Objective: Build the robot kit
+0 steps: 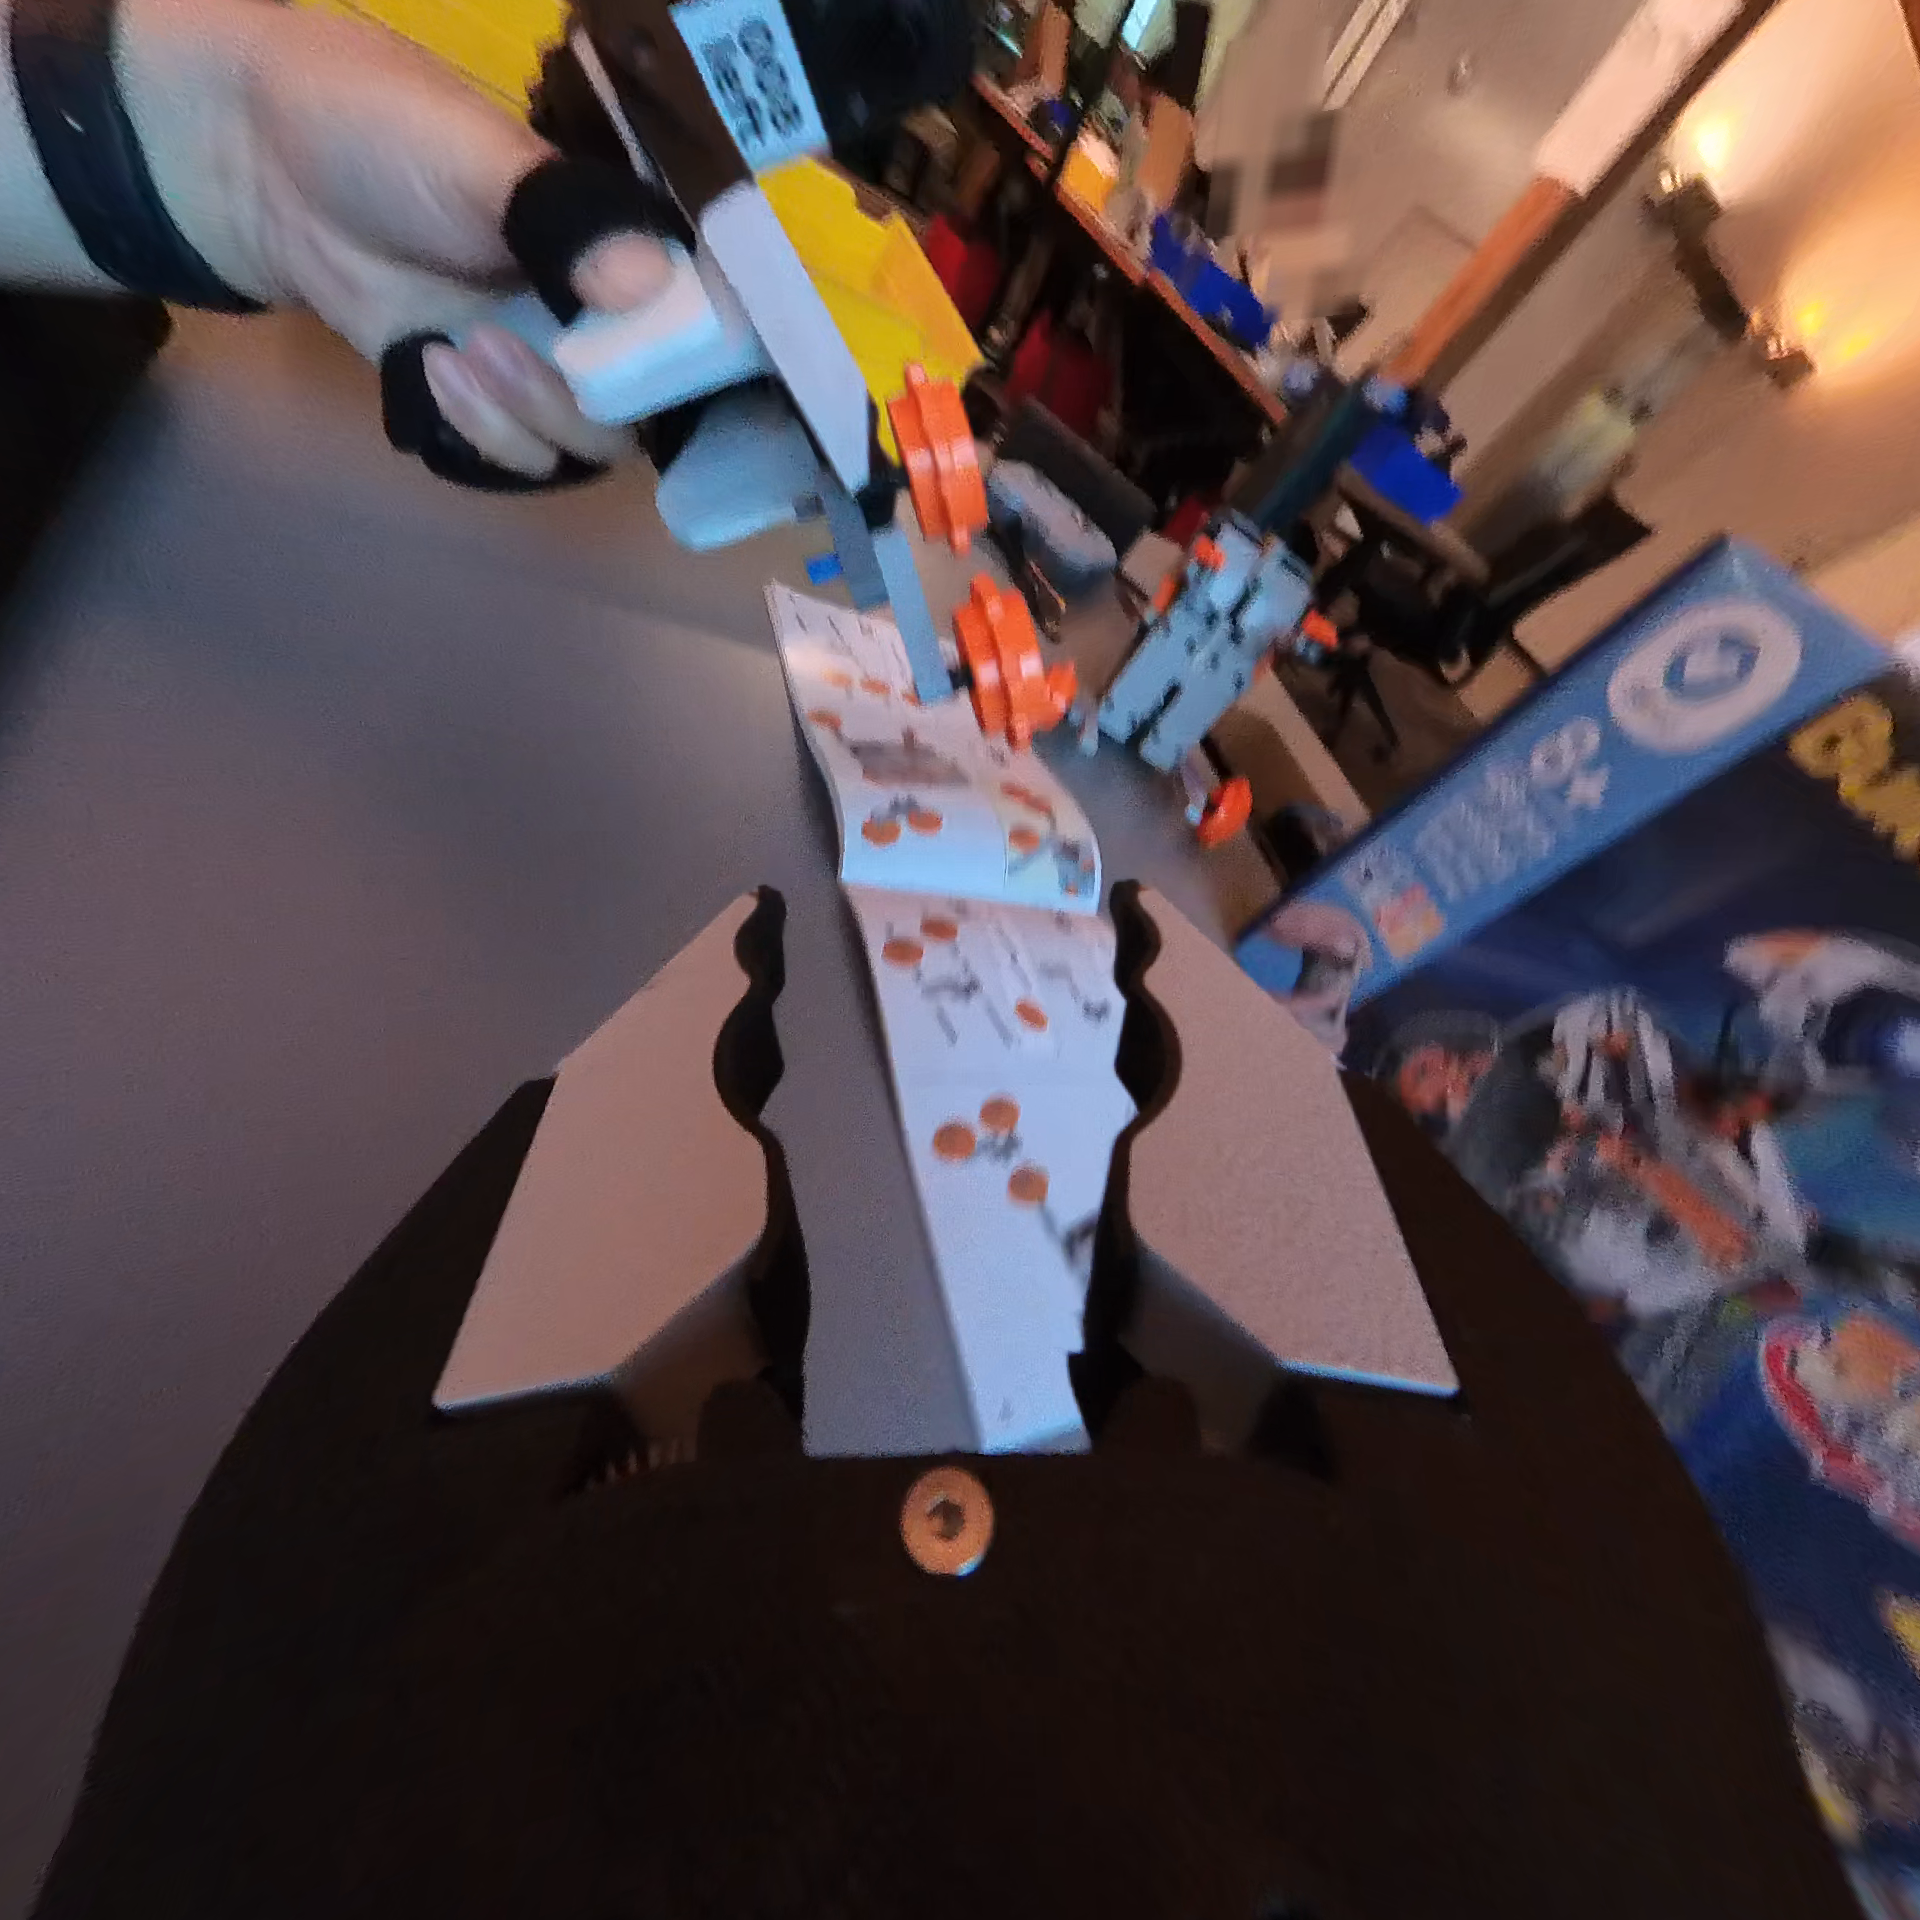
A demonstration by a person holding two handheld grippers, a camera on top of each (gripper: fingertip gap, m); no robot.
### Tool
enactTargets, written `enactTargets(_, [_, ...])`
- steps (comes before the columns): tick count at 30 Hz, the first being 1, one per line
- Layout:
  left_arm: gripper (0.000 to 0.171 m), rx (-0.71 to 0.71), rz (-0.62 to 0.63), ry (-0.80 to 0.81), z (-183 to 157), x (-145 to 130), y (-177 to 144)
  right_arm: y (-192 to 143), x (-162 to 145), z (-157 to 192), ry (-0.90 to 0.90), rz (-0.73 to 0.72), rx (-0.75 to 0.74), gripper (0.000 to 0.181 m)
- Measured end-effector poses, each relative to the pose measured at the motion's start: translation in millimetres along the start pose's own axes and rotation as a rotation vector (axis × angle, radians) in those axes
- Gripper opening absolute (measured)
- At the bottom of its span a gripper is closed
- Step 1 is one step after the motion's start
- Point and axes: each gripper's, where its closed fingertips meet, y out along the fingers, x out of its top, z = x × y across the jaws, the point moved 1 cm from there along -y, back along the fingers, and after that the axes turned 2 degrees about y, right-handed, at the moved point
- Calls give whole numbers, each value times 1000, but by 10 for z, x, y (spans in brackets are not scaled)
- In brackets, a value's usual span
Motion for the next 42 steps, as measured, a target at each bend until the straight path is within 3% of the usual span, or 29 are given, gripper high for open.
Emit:
enactTargets(5, [13,-3,57,17,-51,-113,128,-309,-198,-5,135,-31,-118,57])
enactTargets(12, [13,35,111,-28,113,-243,188,-284,-441,-198,42,-2,-141,50])
enactTargets(17, [13,59,128,-33,177,-262,174,-314,-487,-258,68,33,-135,47])
enactTargets(20, [13,60,130,-45,202,-267,171,-363,-550,-313,24,69,-154,31])
enactTargets(23, [13,64,129,-68,244,-270,159,-387,-615,-329,84,80,-119,2])
enactTargets(24, [13,67,127,-77,260,-269,151,-389,-646,-336,107,87,-111,0])
enactTargets(28, [13,68,117,-107,300,-257,122,-378,-792,-365,167,145,-104,0])
enactTargets(42, [13,66,130,-125,322,-284,121,-341,-885,-277,190,208,-48,0])
